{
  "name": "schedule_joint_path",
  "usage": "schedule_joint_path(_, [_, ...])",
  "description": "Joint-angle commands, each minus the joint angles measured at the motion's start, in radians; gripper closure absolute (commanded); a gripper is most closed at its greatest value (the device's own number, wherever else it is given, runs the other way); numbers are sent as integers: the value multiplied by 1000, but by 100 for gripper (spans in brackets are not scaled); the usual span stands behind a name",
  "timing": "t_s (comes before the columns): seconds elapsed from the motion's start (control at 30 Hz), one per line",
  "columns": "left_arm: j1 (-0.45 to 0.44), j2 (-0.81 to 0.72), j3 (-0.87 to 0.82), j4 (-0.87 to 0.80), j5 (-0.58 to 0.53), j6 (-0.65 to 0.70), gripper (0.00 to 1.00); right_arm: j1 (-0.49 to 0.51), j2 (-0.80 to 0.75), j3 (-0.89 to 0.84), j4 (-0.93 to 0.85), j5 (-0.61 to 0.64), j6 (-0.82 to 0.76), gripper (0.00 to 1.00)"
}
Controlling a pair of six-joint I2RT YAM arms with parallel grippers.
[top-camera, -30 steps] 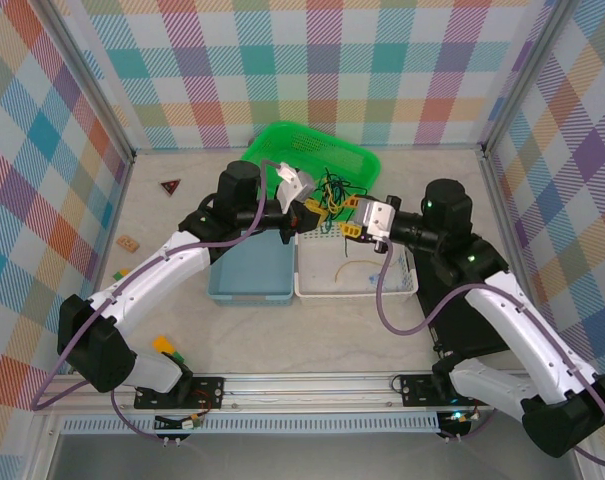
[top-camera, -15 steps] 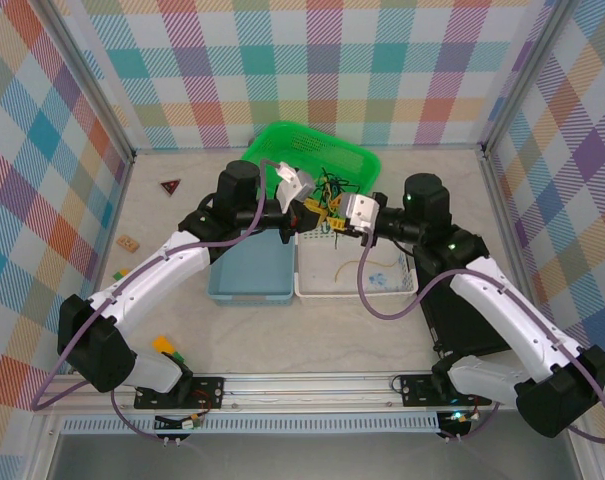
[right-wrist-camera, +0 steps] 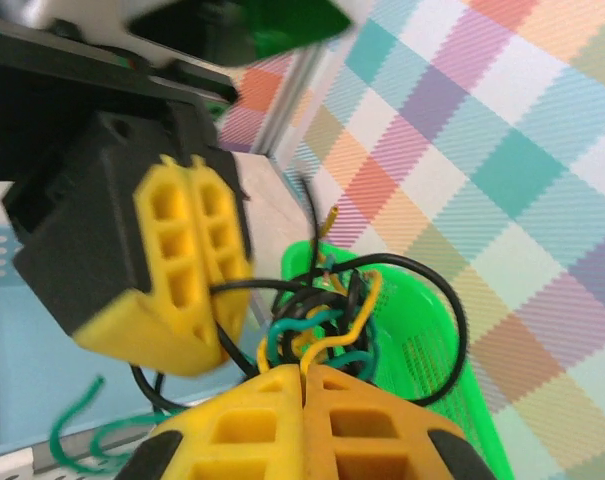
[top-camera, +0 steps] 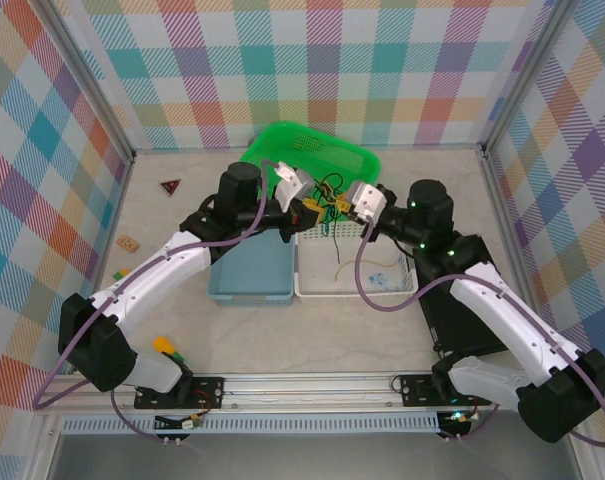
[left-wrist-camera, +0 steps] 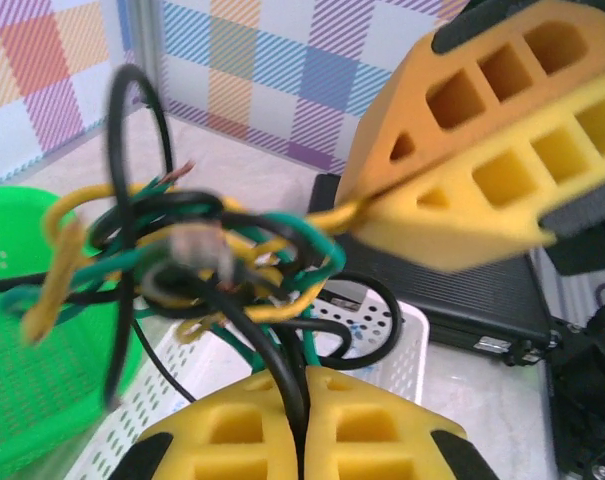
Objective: Untangle the cables
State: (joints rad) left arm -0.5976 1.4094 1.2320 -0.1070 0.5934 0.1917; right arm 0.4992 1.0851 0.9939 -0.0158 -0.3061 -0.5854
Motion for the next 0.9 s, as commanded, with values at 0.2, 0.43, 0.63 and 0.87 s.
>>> schedule_joint_path(0.2, [38,-15,2,-84,-67,63,100,-260,-120,-47,50,-5,474,100])
schedule_joint_path(0.43, [57,-23,-1,-92,-63,71,100,-363,-169,-82,47,-73,594,100])
schedule_joint_path(0.63, [76,-29,9,-115,-69,88,100,-460,-164,-68,52,-95,662,100])
schedule_joint_path(0.87, [93,-46,10,-138,-70,104,100,-552,-109,-19,41,-91,736,100])
